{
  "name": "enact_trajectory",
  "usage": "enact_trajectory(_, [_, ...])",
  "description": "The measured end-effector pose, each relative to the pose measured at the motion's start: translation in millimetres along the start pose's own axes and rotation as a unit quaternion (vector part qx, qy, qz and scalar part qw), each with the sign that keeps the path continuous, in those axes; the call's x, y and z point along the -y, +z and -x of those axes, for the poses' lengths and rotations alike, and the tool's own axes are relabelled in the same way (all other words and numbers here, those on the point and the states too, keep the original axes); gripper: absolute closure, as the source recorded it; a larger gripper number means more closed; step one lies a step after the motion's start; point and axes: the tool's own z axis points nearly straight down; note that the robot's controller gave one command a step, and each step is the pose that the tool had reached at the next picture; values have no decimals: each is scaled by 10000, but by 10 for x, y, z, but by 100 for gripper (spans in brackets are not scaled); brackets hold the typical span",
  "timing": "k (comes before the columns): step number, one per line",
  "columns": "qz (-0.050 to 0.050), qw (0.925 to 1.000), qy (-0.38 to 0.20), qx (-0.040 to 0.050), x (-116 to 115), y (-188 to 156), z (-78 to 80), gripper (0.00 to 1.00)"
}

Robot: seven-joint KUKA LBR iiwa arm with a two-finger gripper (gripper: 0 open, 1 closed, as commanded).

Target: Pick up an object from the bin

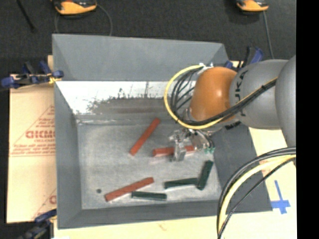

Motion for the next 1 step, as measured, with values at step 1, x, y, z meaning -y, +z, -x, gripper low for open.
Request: enact_trajectory(1, [-9,9998,-179,51,-220,-1417,241,100])
